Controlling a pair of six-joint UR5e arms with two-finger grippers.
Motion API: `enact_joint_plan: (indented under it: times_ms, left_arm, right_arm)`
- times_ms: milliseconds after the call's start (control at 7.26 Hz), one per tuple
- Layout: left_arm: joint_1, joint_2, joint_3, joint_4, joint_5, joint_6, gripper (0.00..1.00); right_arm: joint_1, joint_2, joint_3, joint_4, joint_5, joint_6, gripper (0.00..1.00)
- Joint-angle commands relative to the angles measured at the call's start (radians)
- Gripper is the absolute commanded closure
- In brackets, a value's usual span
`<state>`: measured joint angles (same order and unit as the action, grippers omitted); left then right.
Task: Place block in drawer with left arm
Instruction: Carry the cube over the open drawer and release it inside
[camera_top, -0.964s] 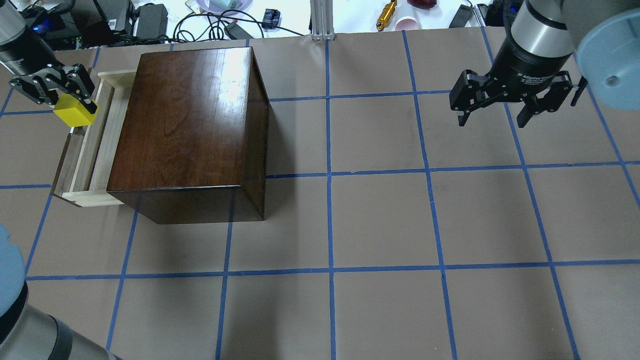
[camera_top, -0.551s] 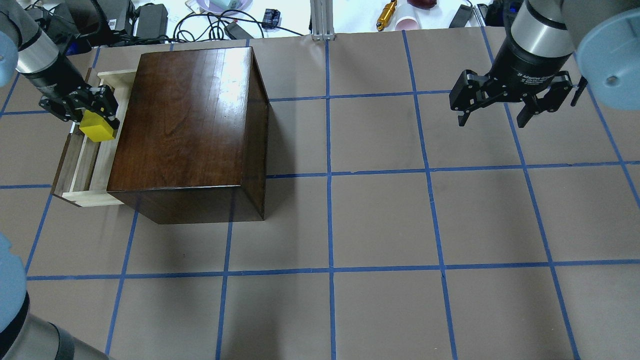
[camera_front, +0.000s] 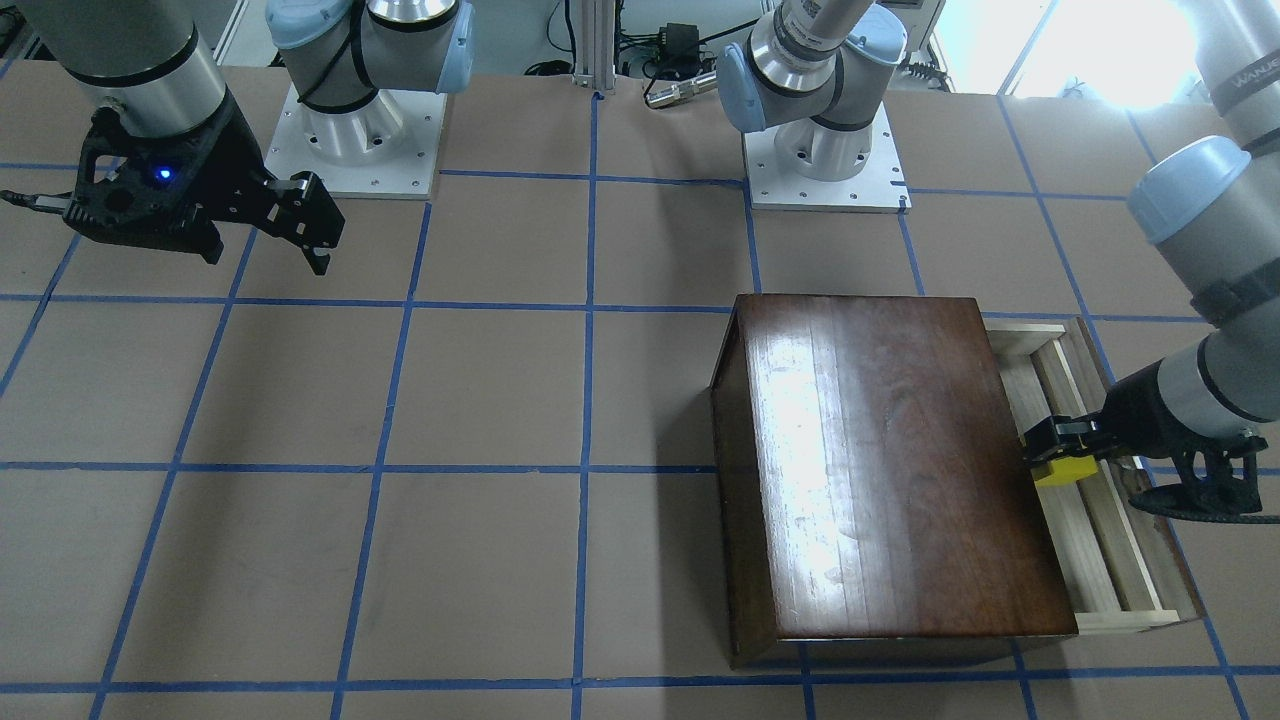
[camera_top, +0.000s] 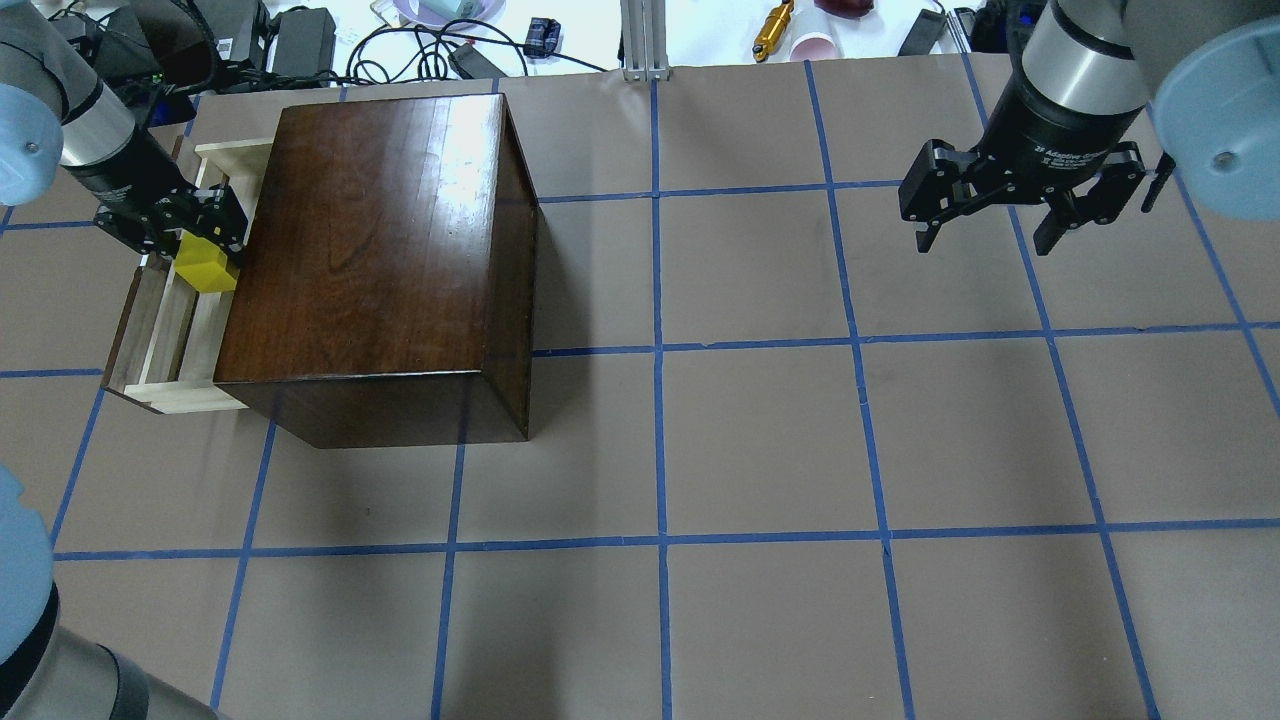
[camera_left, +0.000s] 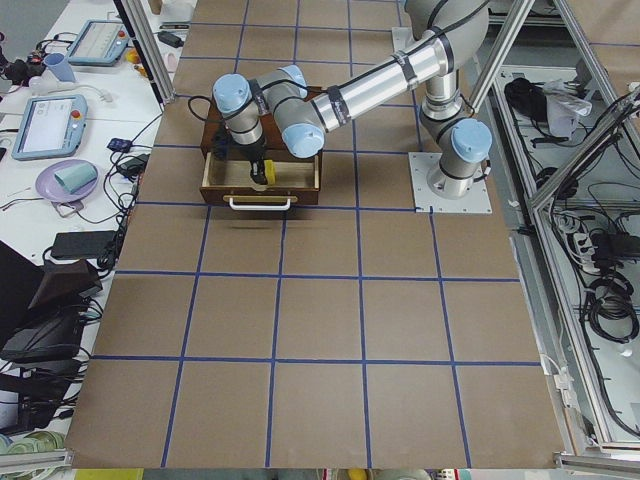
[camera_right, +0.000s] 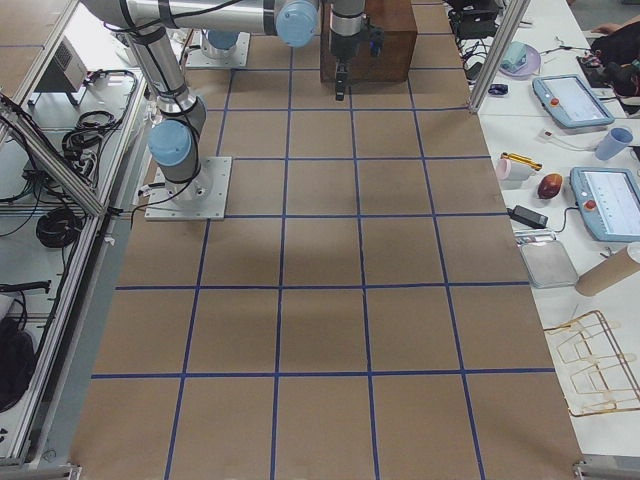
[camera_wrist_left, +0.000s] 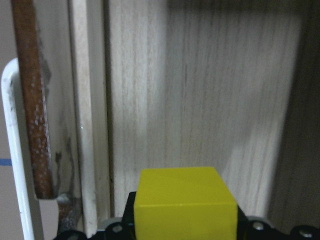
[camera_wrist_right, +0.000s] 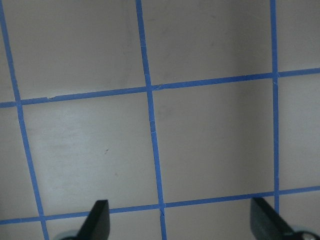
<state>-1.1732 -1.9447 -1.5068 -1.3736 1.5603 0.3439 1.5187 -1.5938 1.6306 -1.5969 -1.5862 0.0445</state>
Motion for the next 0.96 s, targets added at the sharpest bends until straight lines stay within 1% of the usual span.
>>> enact_joint_plan:
  times_ms: [0, 275, 413, 551, 826]
  left_arm:
    - [0.007, 0.007, 0.01, -0.001, 0.001, 0.004, 0.0]
    - [0.006, 0.026, 0.023, -0.019, 0.006, 0.003, 0.0]
    - [0.006, 0.045, 0.028, -0.051, 0.006, 0.003, 0.0]
    - [0.006, 0.067, 0.045, -0.098, 0.007, 0.001, 0.0]
    - [0.0, 0.136, 0.077, -0.239, 0.01, -0.006, 0.0]
  right_arm:
    - [0.0, 0.0, 0.0, 0.0, 0.0, 0.0, 0.0]
    - [0.0, 0.0, 0.0, 0.0, -0.002, 0.0, 0.0]
    - [0.0, 0.0, 0.0, 0.0, 0.0, 0.0, 0.0]
    - [0.0, 0.0, 0.0, 0.0, 0.0, 0.0, 0.0]
    - [0.0, 0.0, 0.0, 0.0, 0.0, 0.0, 0.0]
